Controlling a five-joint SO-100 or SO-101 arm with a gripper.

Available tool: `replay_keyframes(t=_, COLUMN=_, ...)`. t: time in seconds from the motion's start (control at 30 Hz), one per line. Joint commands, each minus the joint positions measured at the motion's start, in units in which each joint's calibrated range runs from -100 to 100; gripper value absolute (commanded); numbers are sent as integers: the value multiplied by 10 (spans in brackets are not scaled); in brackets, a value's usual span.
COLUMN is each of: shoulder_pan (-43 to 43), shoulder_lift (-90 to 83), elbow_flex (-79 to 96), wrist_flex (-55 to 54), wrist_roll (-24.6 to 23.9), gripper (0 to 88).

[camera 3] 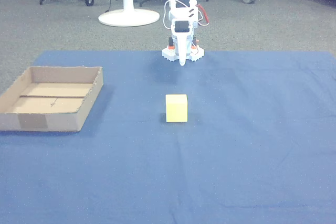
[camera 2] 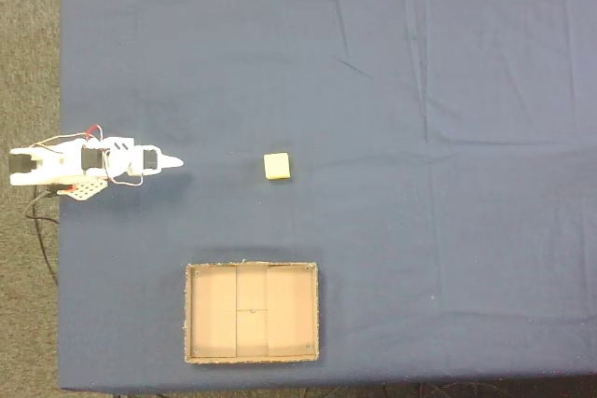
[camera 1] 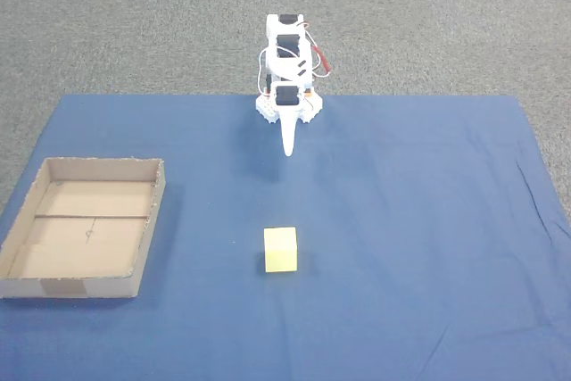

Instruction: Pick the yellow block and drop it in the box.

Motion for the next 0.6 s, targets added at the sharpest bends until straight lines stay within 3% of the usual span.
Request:
replay_keyframes(t=0.0, shoulder_pan=8, shoulder_lift=-3, elbow_flex=9, wrist_flex=-1, wrist_roll=-1, gripper=2)
replay_keyframes(t=0.33, shoulder_pan=10, shoulder_lift=-3, elbow_flex=9, wrist_flex=-1, wrist_roll=-3, gripper=2)
replay_keyframes(t=0.4, shoulder_pan=7, shoulder_lift=20, elbow_flex=-4, wrist_flex=-1, wrist_roll=27, gripper=2)
replay_keyframes(t=0.47, shoulder_pan=27, shoulder_lift=114, elbow_flex=-108, wrist_flex=1, wrist_roll=30, gripper=90)
replay_keyframes(t=0.57, shoulder_pan=57, shoulder_lift=288, elbow_flex=-335, wrist_flex=79, wrist_roll=5, gripper=355)
